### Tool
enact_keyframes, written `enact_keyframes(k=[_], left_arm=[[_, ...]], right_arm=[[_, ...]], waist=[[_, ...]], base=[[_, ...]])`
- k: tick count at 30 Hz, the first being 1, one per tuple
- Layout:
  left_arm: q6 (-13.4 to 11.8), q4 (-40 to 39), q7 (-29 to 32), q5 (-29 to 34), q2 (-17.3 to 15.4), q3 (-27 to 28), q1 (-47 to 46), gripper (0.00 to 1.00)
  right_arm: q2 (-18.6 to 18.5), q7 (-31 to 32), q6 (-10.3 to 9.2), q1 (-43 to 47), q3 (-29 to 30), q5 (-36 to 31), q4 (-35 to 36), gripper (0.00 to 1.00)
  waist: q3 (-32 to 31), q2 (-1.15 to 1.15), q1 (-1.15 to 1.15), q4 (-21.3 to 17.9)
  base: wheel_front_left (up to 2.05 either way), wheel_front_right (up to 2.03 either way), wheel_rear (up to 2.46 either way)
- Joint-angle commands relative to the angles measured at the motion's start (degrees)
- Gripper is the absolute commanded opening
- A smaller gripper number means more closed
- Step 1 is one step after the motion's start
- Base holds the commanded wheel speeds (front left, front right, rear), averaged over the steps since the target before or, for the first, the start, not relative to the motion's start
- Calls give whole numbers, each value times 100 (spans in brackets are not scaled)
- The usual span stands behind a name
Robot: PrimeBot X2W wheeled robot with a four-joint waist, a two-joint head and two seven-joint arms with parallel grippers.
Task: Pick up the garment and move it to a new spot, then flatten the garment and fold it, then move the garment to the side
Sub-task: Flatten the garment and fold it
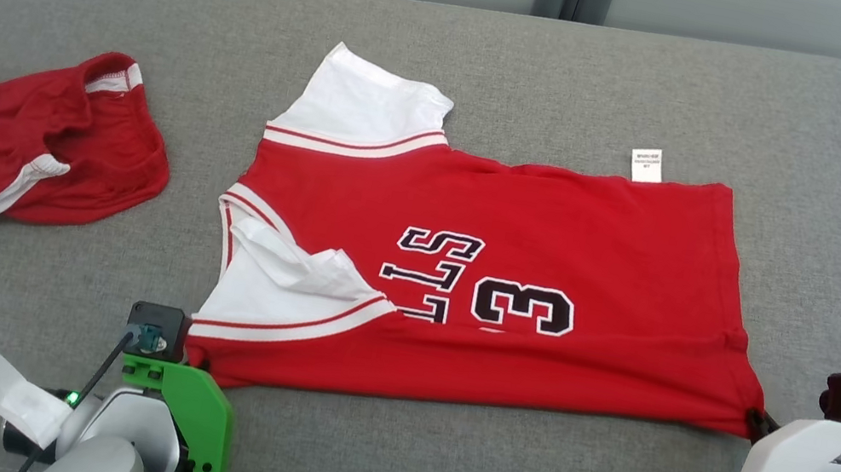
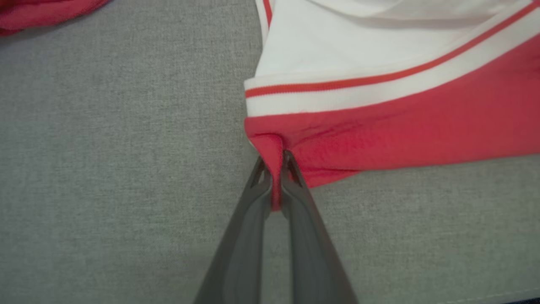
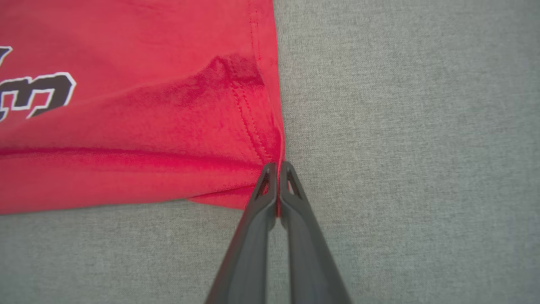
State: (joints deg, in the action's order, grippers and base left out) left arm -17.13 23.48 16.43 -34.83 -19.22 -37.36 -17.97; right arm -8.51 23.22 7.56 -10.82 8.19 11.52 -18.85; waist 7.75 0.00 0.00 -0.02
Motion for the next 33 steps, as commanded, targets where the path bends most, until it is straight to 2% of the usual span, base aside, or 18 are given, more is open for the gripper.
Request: enact_keyframes(k=[1,12,18,19,20,21,22,28,29,33], left_arm=[[-67,-50,19,-9,-115,12,157,0],[-341,-817,154,-94,-347,7,748,0],[-481,-1065,188,-138,-440,10,1034,0],[-496,-1088,182,-147,-443,9,1068,0],[-504,-1116,127,-139,-437,14,1085,0],[-489,-1118,103,-106,-447,-10,1096,46],[-477,-1110,72,-103,-445,-21,1118,100],[-343,-1089,-359,-132,-337,-1,1217,100],[-220,-1115,-692,-167,-286,60,1265,100],[-27,-1081,-1665,-268,-115,345,1296,100]], right_arm=[[-12,43,-14,145,57,41,72,0],[190,399,-14,911,323,105,925,0],[308,555,-13,1190,303,159,1151,0],[324,569,-13,1222,286,146,1154,3],[334,526,-13,1228,282,141,1159,94],[342,491,-13,1234,286,143,1137,100],[360,501,-13,1263,266,157,1095,100],[436,355,-11,1436,274,215,1103,100],[461,136,-11,1489,258,264,1195,100],[521,-445,-11,1579,294,437,1247,100]], waist=[[-83,0,0,-34],[-334,0,0,45],[-416,0,0,6],[-429,0,0,2],[-442,0,0,0],[-458,0,0,-1],[-480,0,0,2],[-673,0,0,62],[-750,0,0,82],[-905,0,0,139]], base=[[0,0,0],[0,0,0],[0,0,0],[0,0,0],[0,0,0],[0,0,0],[0,0,0],[0,0,0],[0,0,0],[0,0,0]])
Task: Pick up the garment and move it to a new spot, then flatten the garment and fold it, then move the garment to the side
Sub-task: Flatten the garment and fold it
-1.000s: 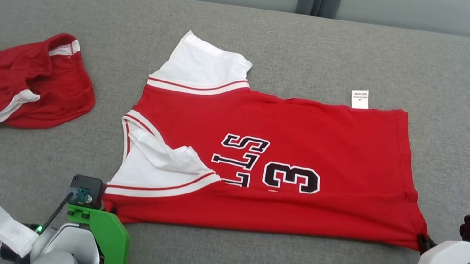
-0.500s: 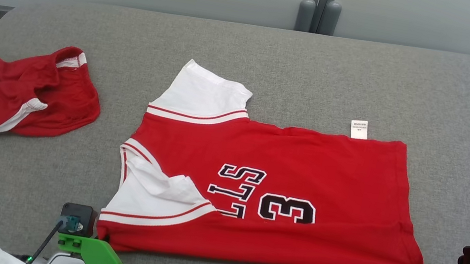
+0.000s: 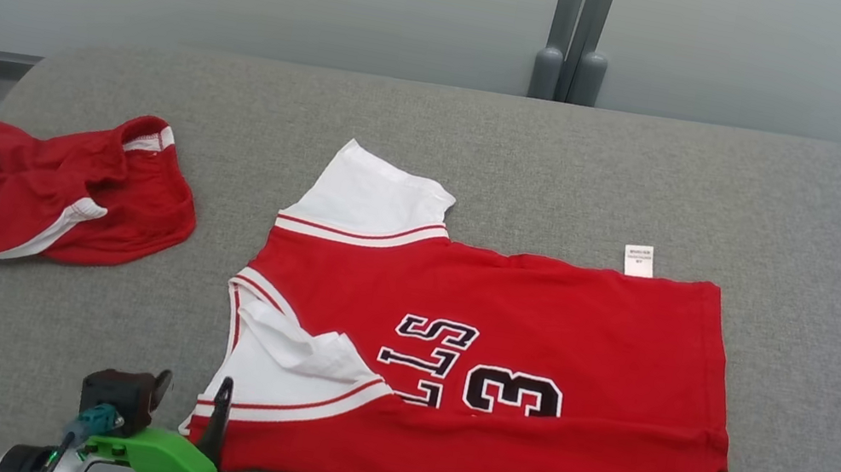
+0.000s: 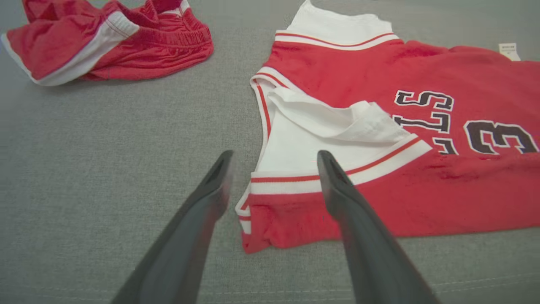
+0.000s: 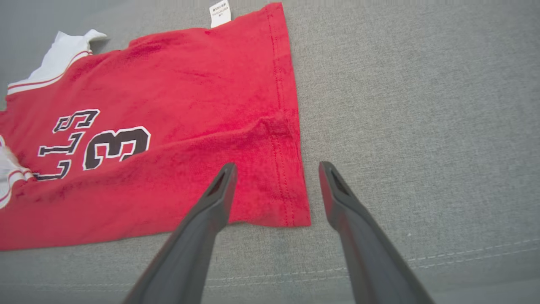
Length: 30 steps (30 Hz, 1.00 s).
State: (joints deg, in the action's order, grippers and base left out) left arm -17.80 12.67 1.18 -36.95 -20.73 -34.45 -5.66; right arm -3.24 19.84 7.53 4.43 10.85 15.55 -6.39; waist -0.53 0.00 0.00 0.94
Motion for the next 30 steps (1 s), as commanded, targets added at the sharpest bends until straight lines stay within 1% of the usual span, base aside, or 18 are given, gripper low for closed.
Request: enact_keyframes(k=[1,3,5,7,8,13,15,18,20,22,25,27,30], left_arm=[[96,3,-328,-76,71,101,84,100],[165,20,-713,-142,164,248,108,100],[210,53,-1034,-233,263,402,138,100],[189,108,-1255,-330,331,552,173,100],[189,108,-1255,-330,331,552,173,100],[113,118,-1543,-417,461,955,192,100],[144,53,-1603,-392,500,1098,222,100],[249,-74,-1635,-246,470,1266,285,100],[348,-161,-1641,-99,429,1376,323,100],[485,-245,-1638,70,377,1465,403,100],[697,-241,-1635,255,270,1423,540,100],[785,-243,-1636,366,194,1375,616,100],[827,-212,-1620,510,79,1224,768,100]], right_arm=[[2,-218,-7,47,69,64,-27,100],[24,-440,-7,-7,142,197,-106,100],[33,-712,-4,-67,91,452,-199,100],[27,-1030,-5,-136,6,654,-278,100],[27,-1030,-5,-136,6,654,-278,100],[27,-1893,-5,-353,-331,954,-473,100],[31,-2121,-5,-447,-529,1125,-566,100],[20,-2420,-5,-543,-777,1233,-663,100],[22,-2593,-5,-570,-877,1080,-719,100],[26,-2684,-5,-597,-962,770,-769,100],[23,-2811,-5,-579,-1021,535,-806,100],[25,-2881,-5,-525,-1057,358,-819,100],[25,-2900,-5,-426,-1094,22,-871,100]], waist=[[-110,0,0,51],[-181,0,0,78],[-247,0,0,107],[-310,0,0,122],[-310,0,0,122],[-413,0,0,151],[-446,0,0,172],[-496,0,0,215],[-531,0,0,248],[-559,0,0,275],[-598,0,0,305],[-619,0,0,317],[-647,0,0,312]], base=[[0,0,0],[0,0,0],[0,0,0],[0,0,0],[0,0,0],[0,0,0],[0,0,0],[0,0,0],[0,0,0],[0,0,0],[0,0,0],[0,0,0],[0,0,0]])
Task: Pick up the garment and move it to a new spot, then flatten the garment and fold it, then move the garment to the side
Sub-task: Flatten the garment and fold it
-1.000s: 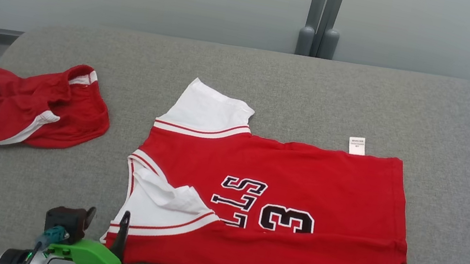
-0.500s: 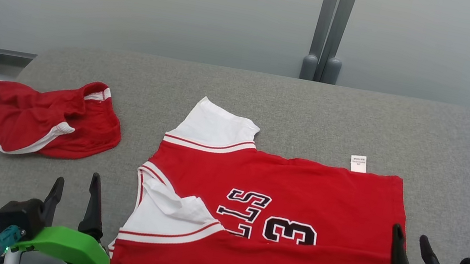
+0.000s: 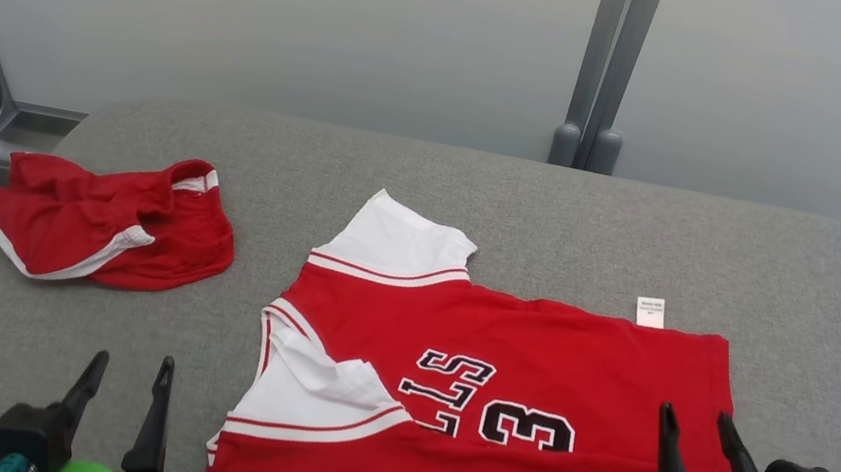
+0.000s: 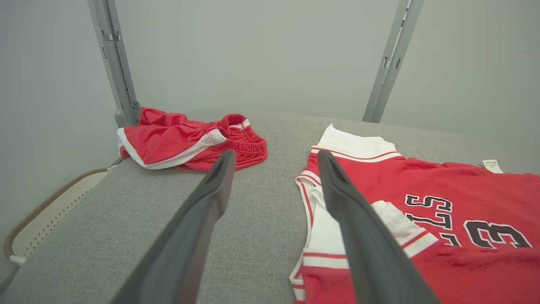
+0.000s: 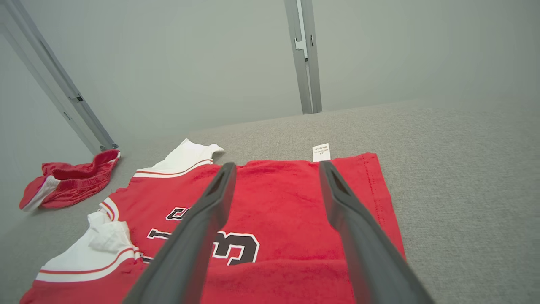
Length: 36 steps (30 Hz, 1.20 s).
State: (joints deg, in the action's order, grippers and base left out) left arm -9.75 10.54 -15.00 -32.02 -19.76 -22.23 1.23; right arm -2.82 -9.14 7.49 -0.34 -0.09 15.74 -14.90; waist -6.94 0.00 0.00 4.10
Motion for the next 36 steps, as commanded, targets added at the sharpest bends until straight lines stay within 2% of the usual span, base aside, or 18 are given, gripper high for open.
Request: enact_keyframes(k=[1,7,14,29,36], left_arm=[[14,-12,17,68,-53,-36,123,100],[-141,-178,117,25,-93,-76,473,100],[-154,-179,97,-86,-160,17,615,100],[-185,-214,351,82,-283,-181,451,100],[-238,-195,487,-145,-207,-82,388,100]], right_arm=[[-17,-10,0,81,14,-119,-28,100],[-15,58,0,270,71,-531,-89,100],[-14,97,0,449,162,-441,-103,100],[-15,102,0,321,203,-358,-160,100],[-16,143,0,222,207,-472,-119,100]], waist=[[-15,0,0,-14],[-45,0,0,-53],[-41,0,0,-72],[41,0,0,-163],[148,0,0,-185]], base=[[0,0,0],[0,0,0],[0,0,0],[0,0,0],[0,0,0]])
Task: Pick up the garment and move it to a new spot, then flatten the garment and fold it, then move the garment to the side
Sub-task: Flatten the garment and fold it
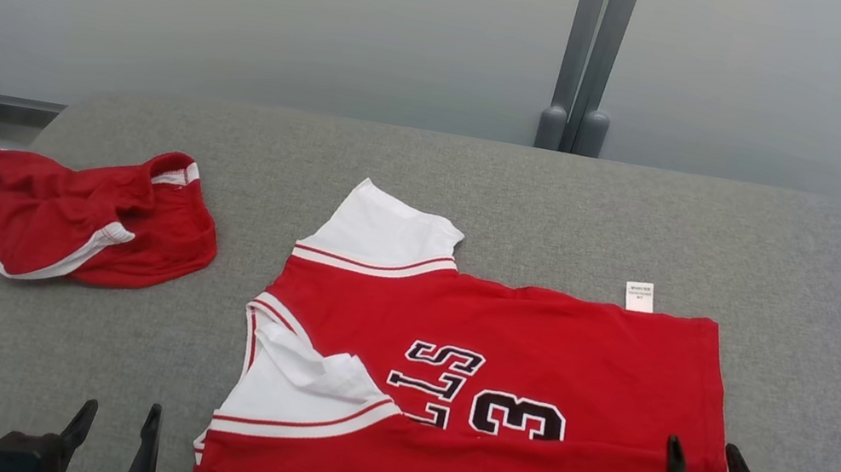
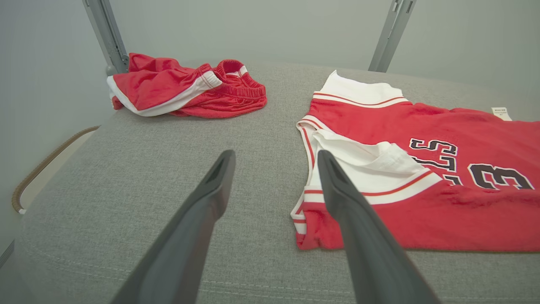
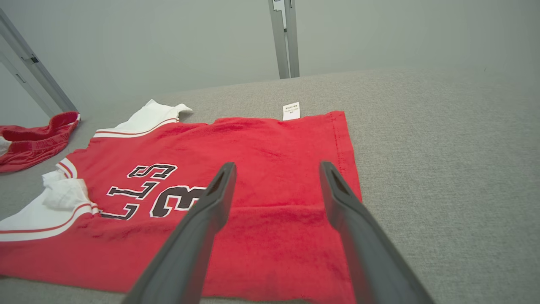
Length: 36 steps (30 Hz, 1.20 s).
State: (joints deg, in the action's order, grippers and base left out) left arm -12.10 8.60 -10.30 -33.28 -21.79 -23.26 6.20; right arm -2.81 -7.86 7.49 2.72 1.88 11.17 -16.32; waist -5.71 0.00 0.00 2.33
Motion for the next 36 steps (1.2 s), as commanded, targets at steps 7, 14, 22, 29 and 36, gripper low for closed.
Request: enact_keyframes(k=[7,14,22,29,36], left_arm=[[-78,-92,411,-98,42,-24,-395,100],[122,185,1340,-137,-6,-182,-1559,100],[617,1312,2465,-22,327,-506,-4110,100],[904,2277,2785,135,447,-665,-5403,100],[1039,3202,3089,394,460,-870,-6429,100]], right_arm=[[-13,608,0,-381,-74,-204,48,100],[-72,2061,0,-1308,-131,-791,155,100],[-641,3821,-3,-2955,-498,-670,255,100],[-1137,4606,-3,-3679,-869,-489,249,100],[-1550,5128,-3,-4148,-1263,-158,443,100]], waist=[[240,0,0,-29],[825,0,0,-125],[2094,0,0,-391],[2711,0,0,-676],[3166,0,0,-917]], base=[[0,0,0],[0,0,0],[0,0,0],[0,0,0],[0,0,0]])
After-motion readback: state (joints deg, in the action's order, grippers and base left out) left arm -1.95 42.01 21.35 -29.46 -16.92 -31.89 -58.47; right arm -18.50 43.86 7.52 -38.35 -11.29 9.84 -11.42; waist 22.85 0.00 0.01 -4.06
